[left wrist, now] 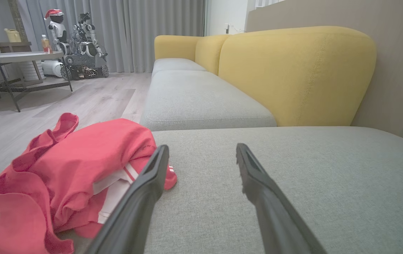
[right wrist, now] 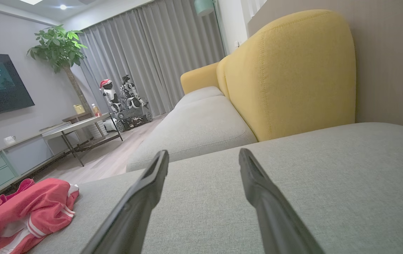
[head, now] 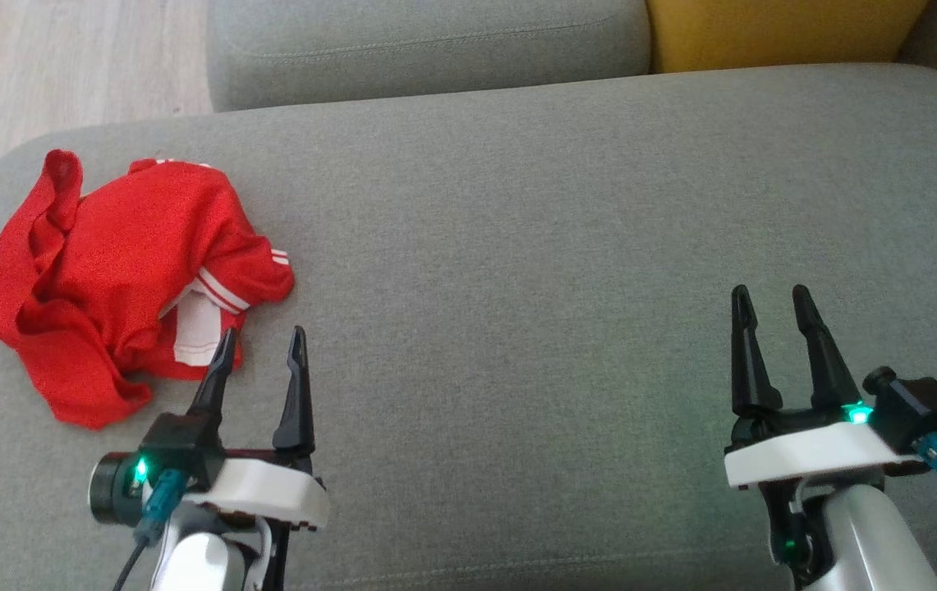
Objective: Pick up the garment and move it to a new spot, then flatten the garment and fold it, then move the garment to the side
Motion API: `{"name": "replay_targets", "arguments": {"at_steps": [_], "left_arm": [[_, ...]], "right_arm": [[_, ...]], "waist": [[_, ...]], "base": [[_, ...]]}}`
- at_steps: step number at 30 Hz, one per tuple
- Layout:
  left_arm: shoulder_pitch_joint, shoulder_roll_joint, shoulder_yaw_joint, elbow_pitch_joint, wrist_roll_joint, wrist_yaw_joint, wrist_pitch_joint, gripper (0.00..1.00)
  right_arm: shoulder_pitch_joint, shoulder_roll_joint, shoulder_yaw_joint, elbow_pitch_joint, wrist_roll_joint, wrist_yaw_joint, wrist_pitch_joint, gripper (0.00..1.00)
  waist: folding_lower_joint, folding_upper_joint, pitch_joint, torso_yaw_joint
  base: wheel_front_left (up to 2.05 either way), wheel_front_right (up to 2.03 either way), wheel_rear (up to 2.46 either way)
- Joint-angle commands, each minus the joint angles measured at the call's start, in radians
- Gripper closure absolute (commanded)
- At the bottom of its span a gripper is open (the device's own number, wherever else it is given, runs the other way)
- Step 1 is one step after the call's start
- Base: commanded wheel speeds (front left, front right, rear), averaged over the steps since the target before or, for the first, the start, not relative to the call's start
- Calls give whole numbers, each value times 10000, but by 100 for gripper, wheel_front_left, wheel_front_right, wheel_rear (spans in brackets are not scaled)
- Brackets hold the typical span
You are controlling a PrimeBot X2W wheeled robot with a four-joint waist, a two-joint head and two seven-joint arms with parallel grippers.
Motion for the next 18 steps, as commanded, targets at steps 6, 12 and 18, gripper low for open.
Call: {"name": "replay_targets", "arguments": {"at_steps": [6,12,18], "left_arm": [[-481,-17,350,-264,-63,14,-122,0],[-385,-18,413,-206,-102,115,-122,0],[-275,-19,455,-262,-101,143,-122,0]], "right_arm": [[-390,-70,403,-325,-193,-7,-109,0],[-244,-70,758,-253,-288,-7,-109,0],[-145,-70,940,-212,-308,-7,-109,0]], "waist": [[0,0,17,456],[0,0,-128,1370],[0,0,-306,2312]], "base": [[0,0,0],[0,0,0],[0,0,0]]}}
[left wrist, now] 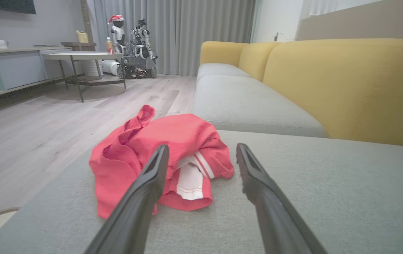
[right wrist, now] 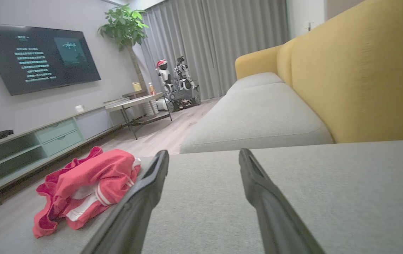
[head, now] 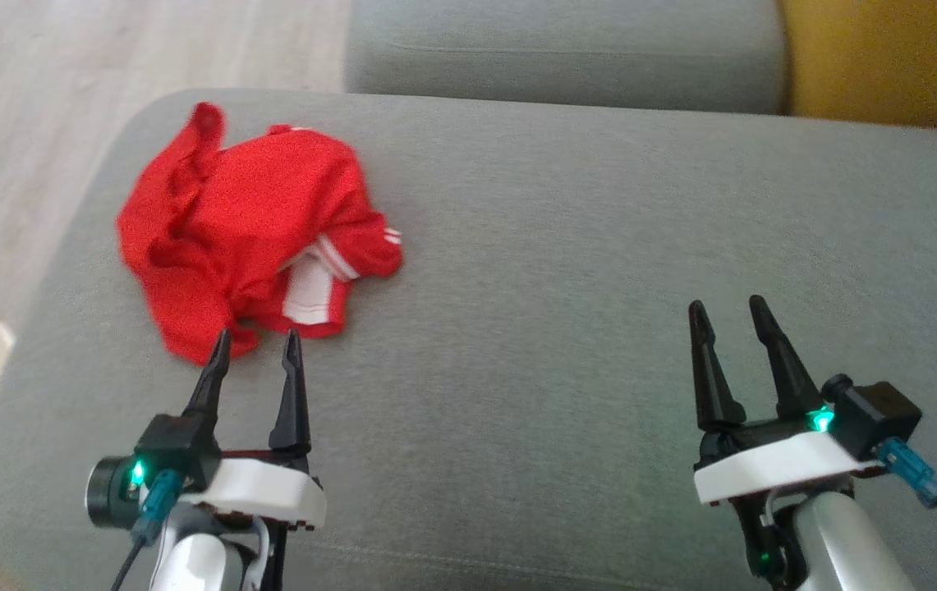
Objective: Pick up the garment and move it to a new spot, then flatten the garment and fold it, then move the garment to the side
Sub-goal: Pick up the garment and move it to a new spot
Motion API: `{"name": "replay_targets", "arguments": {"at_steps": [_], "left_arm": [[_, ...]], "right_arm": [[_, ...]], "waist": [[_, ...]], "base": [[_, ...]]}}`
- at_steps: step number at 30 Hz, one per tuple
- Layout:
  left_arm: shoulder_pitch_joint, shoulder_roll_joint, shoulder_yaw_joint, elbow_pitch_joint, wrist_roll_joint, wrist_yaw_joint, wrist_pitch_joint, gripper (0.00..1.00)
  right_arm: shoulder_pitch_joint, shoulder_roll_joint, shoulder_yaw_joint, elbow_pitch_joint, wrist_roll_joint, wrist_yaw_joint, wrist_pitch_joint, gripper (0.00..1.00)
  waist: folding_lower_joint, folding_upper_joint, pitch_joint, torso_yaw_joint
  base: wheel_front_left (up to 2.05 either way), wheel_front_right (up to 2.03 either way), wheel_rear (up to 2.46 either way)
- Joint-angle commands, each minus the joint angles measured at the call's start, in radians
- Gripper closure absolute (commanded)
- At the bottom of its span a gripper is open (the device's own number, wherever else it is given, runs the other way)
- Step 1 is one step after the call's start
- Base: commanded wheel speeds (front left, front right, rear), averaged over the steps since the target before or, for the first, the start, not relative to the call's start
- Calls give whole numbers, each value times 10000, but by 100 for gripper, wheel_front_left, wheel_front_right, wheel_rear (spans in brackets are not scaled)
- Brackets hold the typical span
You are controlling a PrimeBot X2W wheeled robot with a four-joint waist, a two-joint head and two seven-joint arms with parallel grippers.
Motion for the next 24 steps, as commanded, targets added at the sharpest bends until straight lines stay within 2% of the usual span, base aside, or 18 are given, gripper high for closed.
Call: {"name": "replay_targets", "arguments": {"at_steps": [1,3,8,15,24], "left_arm": [[-226,10,414,-352,-33,41,-122,0],[-196,10,434,-367,-28,41,-122,0],[-45,9,495,-390,24,-9,-122,0],[108,9,626,-427,-3,-25,-122,0],[261,9,768,-624,-165,-51,-122,0]], "right_arm": [[-178,-58,296,-272,-31,-7,-109,0],[-161,-58,353,-266,-22,-7,-109,0],[-52,-58,613,-221,17,-7,-109,0],[34,-58,866,-160,140,-7,-109,0],[86,-58,1044,-63,263,-7,-109,0]], "waist": [[0,0,-183,675],[0,0,-210,847],[0,0,-376,1831],[0,0,-527,2567],[0,0,-608,2870]], "base": [[0,0,0],[0,0,0],[0,0,0],[0,0,0],[0,0,0]]}}
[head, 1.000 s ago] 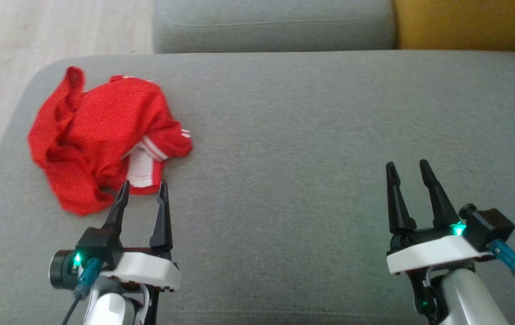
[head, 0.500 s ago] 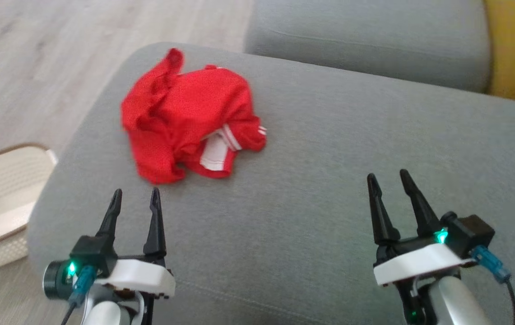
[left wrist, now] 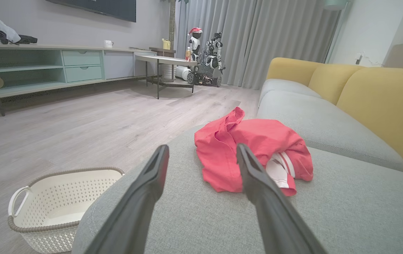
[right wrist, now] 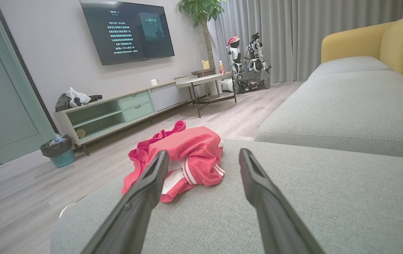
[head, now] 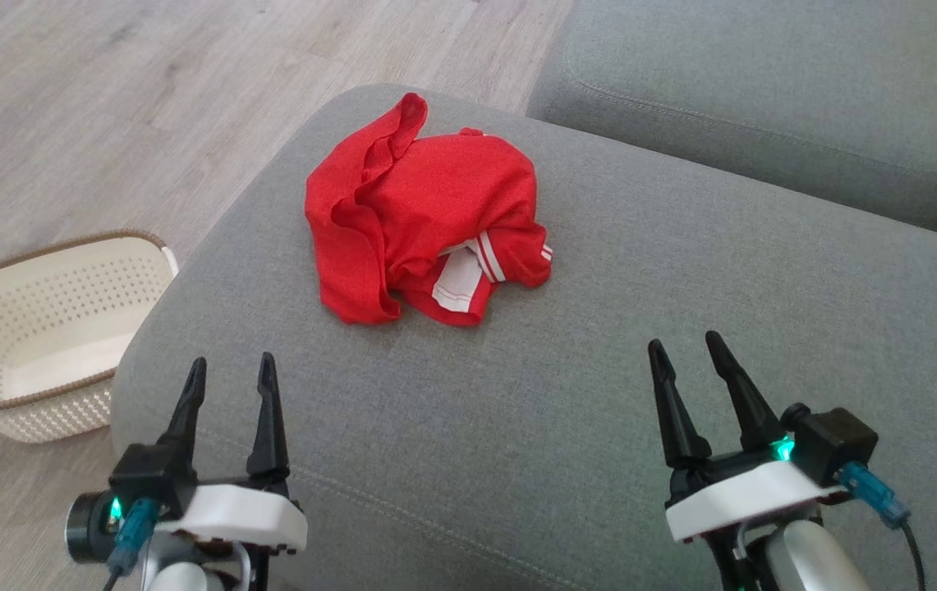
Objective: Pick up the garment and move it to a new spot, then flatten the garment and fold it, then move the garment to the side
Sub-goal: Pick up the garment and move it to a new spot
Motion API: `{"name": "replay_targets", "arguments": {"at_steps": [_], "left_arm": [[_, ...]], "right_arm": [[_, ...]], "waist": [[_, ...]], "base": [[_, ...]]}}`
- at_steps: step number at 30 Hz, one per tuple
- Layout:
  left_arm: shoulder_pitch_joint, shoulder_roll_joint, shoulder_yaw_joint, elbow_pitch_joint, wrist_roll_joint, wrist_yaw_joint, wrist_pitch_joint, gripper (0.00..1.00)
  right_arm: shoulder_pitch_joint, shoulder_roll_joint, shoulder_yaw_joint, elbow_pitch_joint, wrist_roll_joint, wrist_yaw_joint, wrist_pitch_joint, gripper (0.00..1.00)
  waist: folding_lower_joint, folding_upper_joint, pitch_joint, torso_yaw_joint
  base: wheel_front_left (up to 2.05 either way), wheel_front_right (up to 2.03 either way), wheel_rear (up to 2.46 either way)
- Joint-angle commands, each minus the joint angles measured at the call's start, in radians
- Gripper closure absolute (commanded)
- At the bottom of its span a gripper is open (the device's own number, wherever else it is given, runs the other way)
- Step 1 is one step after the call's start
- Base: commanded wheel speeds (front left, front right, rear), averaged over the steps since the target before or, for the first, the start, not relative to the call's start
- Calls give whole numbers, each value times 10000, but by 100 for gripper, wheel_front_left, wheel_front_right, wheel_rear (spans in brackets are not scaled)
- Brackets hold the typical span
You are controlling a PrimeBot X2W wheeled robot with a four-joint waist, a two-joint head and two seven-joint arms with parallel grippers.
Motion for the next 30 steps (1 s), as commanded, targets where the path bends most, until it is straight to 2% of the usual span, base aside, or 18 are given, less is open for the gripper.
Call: {"name": "replay_targets", "arguments": {"at_steps": [1,11,17,24,30], "left_arm": [[-347,5,356,-354,-21,-29,-122,0],[-501,5,811,-396,-112,-29,-122,0],[-1188,5,1263,8,-238,-370,-122,0],[-3250,367,1896,1969,-502,-809,-60,0],[-5685,1023,1983,3884,-948,-1418,1063,0]], "right_arm": [[-275,-58,266,-270,76,-7,-109,0],[-390,-58,261,-307,40,-7,-109,0],[-655,-58,-88,-582,-271,-7,-109,0],[-1142,-58,-1185,-1392,-1002,-7,-34,0],[-1532,-58,-1754,-2277,-1507,-7,378,0]], "waist": [[0,0,10,-26],[0,0,346,-449],[0,0,1129,-871],[0,0,2524,-1399],[0,0,3589,-1813]], "base": [[0,0,0],[0,0,0],[0,0,0],[0,0,0],[0,0,0]]}}
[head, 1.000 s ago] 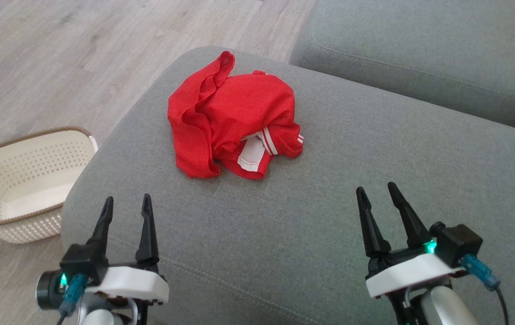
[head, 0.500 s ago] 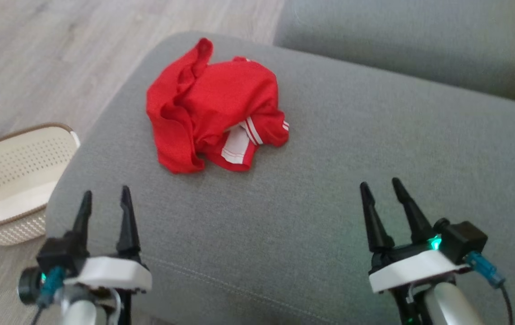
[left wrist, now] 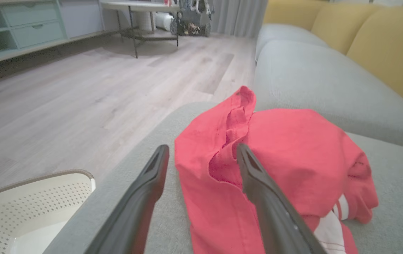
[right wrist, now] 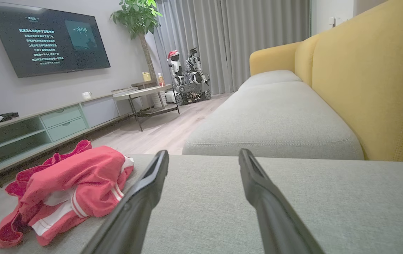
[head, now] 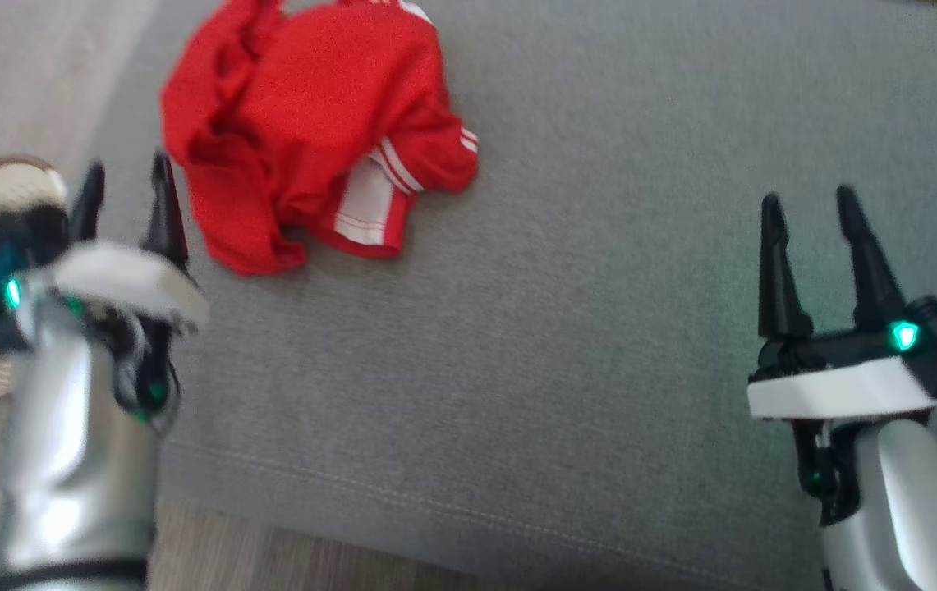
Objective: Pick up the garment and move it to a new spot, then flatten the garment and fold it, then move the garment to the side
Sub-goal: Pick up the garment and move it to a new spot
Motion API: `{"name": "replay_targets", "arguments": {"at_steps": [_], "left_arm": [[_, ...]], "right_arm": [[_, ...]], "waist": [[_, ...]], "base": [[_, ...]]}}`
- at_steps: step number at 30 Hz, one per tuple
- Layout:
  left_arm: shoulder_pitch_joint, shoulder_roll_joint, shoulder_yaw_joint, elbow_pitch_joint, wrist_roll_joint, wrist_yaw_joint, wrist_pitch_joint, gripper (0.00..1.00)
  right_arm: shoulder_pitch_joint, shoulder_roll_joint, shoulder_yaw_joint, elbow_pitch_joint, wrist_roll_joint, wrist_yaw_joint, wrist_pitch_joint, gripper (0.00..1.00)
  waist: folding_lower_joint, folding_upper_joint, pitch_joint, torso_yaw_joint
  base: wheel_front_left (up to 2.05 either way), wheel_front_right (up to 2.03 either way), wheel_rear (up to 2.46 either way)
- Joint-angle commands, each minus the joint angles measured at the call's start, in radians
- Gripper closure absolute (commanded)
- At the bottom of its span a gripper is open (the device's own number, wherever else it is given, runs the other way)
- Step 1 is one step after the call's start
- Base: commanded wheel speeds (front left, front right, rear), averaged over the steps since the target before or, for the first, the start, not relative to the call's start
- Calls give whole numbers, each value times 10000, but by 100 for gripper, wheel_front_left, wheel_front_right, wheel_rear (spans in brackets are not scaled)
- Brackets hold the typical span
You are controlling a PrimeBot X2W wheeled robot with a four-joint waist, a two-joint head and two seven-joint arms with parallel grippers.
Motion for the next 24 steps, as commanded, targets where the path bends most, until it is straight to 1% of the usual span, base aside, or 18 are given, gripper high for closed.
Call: {"name": "replay_targets", "arguments": {"at_steps": [1,3,8,12,20,21,22,23,24], "left_arm": [[-495,450,286,-166,17,-66,116,0],[-1161,716,184,412,30,-240,544,0],[-2464,1255,23,1691,118,-418,1169,0],[-3179,1458,-125,2543,164,-509,1345,0],[-4216,1640,-389,4339,90,-684,1669,0],[-4284,1633,-410,4528,41,-723,1725,14],[-4344,1627,-427,4695,-19,-764,1760,82],[-4399,1637,-446,4823,-67,-798,1729,100],[-4438,1656,-457,4946,-110,-825,1682,100]], "right_arm": [[-312,-49,213,-425,-84,-7,33,0],[-380,-49,191,-656,-166,-7,142,0],[-450,-49,266,-1012,-41,-7,289,0],[-475,-49,400,-1126,-114,-7,349,0],[-592,-49,545,-1239,-183,-7,386,0],[-593,-49,554,-1220,-177,-7,372,0],[-592,-49,565,-1194,-170,-7,354,0],[-591,-49,579,-1159,-165,-7,332,0],[-589,-49,592,-1113,-155,-7,314,0]], "waist": [[-3,0,574,-377],[-3,0,813,-496],[-3,0,1254,-774],[-3,0,1463,-945],[-3,0,1771,-1203],[-3,0,1776,-1222],[-3,0,1770,-1239],[-3,0,1753,-1256],[-3,0,1723,-1272]], "base": [[0,0,0],[0,0,0],[0,0,0],[0,0,0],[0,0,0],[0,0,0],[0,0,0],[0,0,0],[0,0,0]]}}
